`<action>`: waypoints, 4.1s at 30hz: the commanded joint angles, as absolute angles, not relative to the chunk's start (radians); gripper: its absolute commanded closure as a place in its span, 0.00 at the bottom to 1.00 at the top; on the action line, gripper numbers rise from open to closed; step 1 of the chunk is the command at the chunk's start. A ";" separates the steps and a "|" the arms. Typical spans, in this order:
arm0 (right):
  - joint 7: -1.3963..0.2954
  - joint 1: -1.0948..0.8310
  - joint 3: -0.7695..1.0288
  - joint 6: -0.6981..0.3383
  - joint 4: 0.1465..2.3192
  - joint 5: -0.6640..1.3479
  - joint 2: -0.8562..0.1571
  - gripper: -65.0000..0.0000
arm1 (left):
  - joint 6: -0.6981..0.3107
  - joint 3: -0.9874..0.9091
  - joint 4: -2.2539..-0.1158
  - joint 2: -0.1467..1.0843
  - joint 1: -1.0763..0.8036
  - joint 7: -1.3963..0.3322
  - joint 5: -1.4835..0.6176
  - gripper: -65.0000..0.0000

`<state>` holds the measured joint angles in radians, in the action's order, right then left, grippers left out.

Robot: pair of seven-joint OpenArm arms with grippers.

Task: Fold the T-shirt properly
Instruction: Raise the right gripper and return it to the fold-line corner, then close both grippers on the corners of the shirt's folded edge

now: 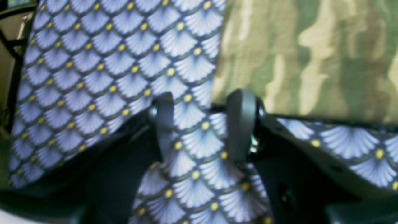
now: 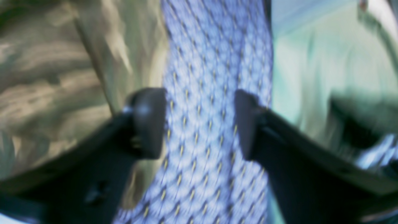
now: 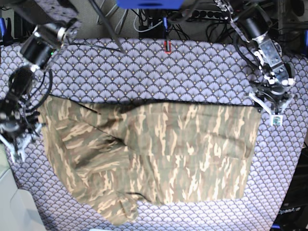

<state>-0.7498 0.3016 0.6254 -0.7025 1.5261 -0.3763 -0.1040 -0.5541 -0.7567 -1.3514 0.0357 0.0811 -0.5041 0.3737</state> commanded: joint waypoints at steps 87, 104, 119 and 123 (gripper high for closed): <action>-0.714 0.088 0.728 -0.698 1.727 -0.366 -0.019 0.23 | -0.542 -1.007 -1.139 -0.033 0.216 -0.573 0.007 0.87; -0.760 0.097 0.803 -0.698 1.730 -0.364 -0.001 0.22 | -0.542 -1.007 -1.147 -0.013 0.194 -0.584 0.008 0.96; -0.943 0.163 0.723 -0.698 1.620 -0.176 -0.050 0.22 | -0.542 -1.000 -1.147 0.031 0.202 -0.648 0.015 1.00; -0.943 0.197 0.723 -0.698 1.575 -0.180 -0.050 0.22 | -0.542 -1.000 -1.147 0.047 0.202 -0.648 0.015 1.00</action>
<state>-0.9581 0.1753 0.7246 -0.7021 1.5593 -0.1890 -0.0368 -0.5621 -0.9974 -1.1400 0.0284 0.1974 -0.6262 -0.0231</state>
